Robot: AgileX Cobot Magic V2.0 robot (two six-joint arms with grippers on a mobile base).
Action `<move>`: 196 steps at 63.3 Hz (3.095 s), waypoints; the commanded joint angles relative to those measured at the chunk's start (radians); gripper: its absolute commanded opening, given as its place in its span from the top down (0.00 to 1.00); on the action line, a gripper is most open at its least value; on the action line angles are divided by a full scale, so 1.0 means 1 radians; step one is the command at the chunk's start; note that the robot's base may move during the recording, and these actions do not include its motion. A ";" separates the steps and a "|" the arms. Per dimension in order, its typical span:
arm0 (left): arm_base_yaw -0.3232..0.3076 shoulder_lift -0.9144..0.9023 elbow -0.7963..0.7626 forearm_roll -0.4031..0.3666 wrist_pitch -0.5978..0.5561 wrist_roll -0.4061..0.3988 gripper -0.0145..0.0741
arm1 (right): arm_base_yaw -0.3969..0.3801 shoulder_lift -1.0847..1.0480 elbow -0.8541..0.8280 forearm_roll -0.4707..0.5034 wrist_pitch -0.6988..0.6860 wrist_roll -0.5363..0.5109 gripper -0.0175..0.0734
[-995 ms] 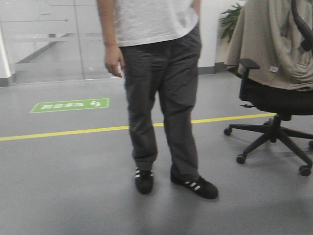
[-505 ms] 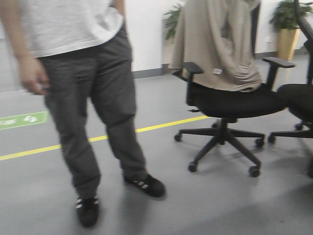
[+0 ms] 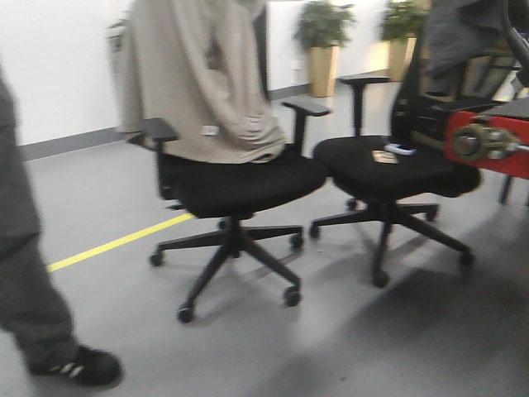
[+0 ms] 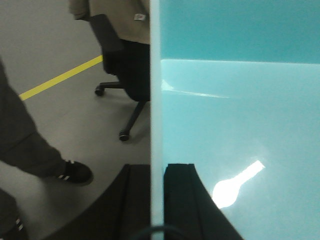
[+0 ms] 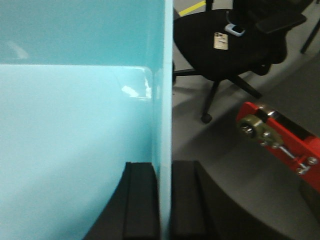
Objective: Fetch blue bin and place on conveyor start
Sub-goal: 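Hold the bin while the base turns toward the red conveyor, then hold the bin while the base drives up to the conveyor edge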
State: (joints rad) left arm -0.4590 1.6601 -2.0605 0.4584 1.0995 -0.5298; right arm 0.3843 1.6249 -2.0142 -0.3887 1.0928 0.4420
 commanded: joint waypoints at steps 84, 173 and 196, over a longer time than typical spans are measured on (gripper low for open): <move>-0.002 -0.010 -0.008 0.024 -0.042 0.003 0.96 | -0.002 -0.007 -0.009 -0.039 -0.025 -0.005 0.99; -0.002 -0.010 -0.008 0.024 -0.042 0.003 0.96 | -0.002 -0.007 -0.009 -0.028 -0.025 -0.005 0.99; -0.002 -0.010 -0.008 0.024 -0.042 0.003 0.96 | -0.002 -0.007 -0.009 -0.027 -0.032 -0.005 0.99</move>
State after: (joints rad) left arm -0.4590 1.6620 -2.0605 0.4584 1.0949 -0.5298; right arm 0.3843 1.6249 -2.0142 -0.3890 1.0928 0.4420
